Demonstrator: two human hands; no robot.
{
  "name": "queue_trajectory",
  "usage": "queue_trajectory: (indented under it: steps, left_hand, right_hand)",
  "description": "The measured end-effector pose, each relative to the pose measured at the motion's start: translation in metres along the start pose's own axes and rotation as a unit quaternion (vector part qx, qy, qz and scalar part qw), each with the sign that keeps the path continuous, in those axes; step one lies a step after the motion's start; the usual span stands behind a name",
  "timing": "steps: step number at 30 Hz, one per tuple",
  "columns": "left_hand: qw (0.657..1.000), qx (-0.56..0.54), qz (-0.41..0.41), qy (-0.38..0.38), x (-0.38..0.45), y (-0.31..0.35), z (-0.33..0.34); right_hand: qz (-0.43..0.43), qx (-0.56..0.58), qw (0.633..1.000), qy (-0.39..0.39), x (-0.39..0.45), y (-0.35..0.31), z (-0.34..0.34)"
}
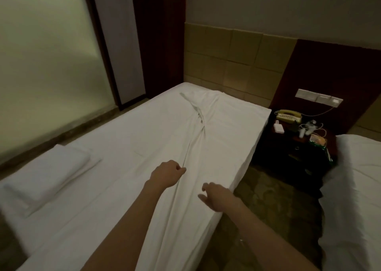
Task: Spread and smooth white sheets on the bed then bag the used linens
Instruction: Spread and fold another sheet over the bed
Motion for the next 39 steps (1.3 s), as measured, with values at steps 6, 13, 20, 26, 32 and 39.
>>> queue_trajectory:
  steps: [6, 13, 20, 26, 32, 39]
  left_hand:
    - [0.999, 0.038, -0.037, -0.011, 0.004, 0.017, 0.034]
    - [0.992, 0.076, -0.084, -0.063, 0.039, 0.014, 0.071]
    - [0.996, 0.054, -0.069, -0.027, 0.109, 0.035, 0.056]
    - [0.994, 0.038, -0.101, 0.036, 0.177, 0.050, 0.024]
    - [0.979, -0.009, -0.196, 0.058, 0.213, 0.054, 0.063]
    - [0.939, -0.038, -0.342, 0.021, 0.203, 0.025, 0.153]
  right_hand:
    - [-0.034, 0.023, 0.999, 0.034, 0.037, 0.026, -0.045]
    - [-0.073, 0.054, 0.989, 0.114, 0.096, 0.026, -0.103]
    - [-0.059, 0.037, 0.997, 0.043, 0.142, 0.058, -0.061]
    - [-0.073, -0.002, 0.996, -0.049, 0.188, 0.094, -0.013]
    - [-0.142, -0.008, 0.986, -0.085, 0.267, 0.130, -0.013]
    - [-0.211, 0.010, 0.965, -0.156, 0.336, 0.141, 0.016]
Point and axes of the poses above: each hand's wrist, its own x-axis towards the middle knuckle, its own z-axis out of the palm, y = z × x, the point moved 6 cm from there along x, towards the middle knuckle, and after that the axes turned 14 degrees about y, right-handed, at the moved point
